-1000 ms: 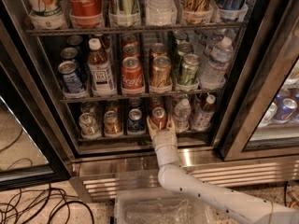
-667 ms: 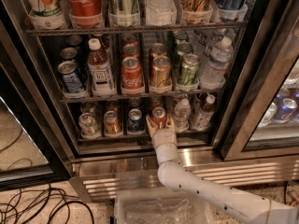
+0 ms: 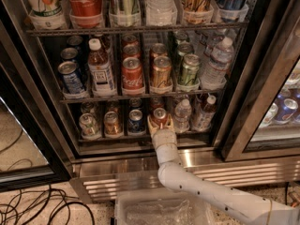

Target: Pick coke can from bottom shelf of fridge

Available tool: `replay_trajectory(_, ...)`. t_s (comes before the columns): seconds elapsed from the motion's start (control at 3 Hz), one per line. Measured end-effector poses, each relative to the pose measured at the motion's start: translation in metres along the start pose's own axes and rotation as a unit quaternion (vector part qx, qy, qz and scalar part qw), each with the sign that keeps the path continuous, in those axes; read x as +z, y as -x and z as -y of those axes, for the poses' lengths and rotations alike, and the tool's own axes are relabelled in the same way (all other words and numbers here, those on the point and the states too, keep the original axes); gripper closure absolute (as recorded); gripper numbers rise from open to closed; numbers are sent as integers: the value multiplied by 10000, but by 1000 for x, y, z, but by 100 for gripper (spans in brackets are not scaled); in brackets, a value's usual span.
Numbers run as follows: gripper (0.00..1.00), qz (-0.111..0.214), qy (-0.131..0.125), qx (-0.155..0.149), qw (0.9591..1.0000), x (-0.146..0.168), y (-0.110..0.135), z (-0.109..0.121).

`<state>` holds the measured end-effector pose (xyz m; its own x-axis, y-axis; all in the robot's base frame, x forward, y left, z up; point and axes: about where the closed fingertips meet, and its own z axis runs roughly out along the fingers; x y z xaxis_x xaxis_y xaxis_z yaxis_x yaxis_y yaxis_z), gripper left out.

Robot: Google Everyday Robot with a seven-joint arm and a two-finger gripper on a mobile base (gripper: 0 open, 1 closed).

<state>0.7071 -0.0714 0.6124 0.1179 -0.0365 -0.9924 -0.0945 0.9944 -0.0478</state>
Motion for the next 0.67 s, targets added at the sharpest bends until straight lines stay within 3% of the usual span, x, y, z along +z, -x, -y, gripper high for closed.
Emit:
replay_trajectory(0.33, 100, 41, 83, 43, 9999, -6, 5, 2)
replay_trajectory(0.67, 100, 277, 183, 56, 9994, -21, 25, 10)
